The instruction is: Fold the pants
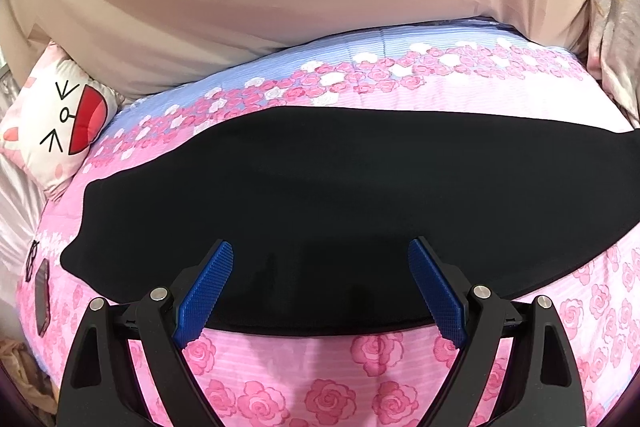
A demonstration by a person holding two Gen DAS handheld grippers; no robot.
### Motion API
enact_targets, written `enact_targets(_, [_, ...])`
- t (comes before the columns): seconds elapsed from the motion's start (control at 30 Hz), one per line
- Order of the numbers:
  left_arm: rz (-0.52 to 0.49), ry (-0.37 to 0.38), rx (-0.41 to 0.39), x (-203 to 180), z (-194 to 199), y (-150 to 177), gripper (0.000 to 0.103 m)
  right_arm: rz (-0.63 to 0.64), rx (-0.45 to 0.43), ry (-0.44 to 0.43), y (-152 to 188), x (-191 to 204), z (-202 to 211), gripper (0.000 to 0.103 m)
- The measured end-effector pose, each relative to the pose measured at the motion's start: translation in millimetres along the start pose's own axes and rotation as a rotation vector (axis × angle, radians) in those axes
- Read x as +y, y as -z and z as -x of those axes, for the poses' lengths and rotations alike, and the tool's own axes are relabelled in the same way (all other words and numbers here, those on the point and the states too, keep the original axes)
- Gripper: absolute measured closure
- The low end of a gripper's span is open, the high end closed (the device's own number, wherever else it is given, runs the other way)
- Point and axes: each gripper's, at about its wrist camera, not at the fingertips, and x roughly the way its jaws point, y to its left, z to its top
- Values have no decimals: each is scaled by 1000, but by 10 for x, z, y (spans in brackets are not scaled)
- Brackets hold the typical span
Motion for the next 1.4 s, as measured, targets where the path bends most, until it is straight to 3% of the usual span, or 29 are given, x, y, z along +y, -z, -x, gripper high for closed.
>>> enact_targets(0.03, [1,-3,0,12,-2,-2,16,30,-13,-1,-22,38,46,48])
enact_targets(0.1, [5,-1,4,35,-20,-6,16,86,21,14,-59,96,-1,57])
enact_targets(0.27, [11,2,11,48,-63,-30,16,164,92,30,-66,151,-291,65])
enact_targets(0.33, [8,5,9,44,-59,-38,16,229,81,55,-67,242,-294,89])
enact_targets(0.5, [7,2,-4,44,-31,-84,16,303,30,117,-185,326,-119,90])
enact_targets(0.57, [15,6,-4,55,-30,-86,16,247,87,106,-134,148,-329,90])
enact_targets(0.67, [14,3,14,46,-85,-72,16,263,59,110,-91,202,-315,83])
enact_targets(0.77, [11,11,14,44,-85,-55,16,181,60,42,-124,137,-193,71])
enact_targets(0.83, [11,14,11,57,-85,-46,16,119,34,14,-138,41,-67,40])
enact_targets(0.87, [15,16,12,68,-91,-41,16,91,34,2,-145,-13,-49,35])
enact_targets(1.1, [36,21,21,168,-105,23,16,3,126,-45,-40,-97,-267,29])
enact_targets(1.2, [46,14,23,249,-108,52,16,30,105,-11,-9,6,-284,27])
enact_targets(1.27, [59,13,28,311,-121,66,16,19,99,-33,-17,47,-309,34])
enact_targets(1.3, [67,12,30,350,-128,74,16,18,96,-21,-23,60,-320,44])
enact_targets(1.33, [74,12,29,383,-130,80,16,15,94,-27,-34,74,-329,61])
enact_targets(1.4, [84,10,28,449,-126,93,16,-8,99,-73,-51,78,-339,82])
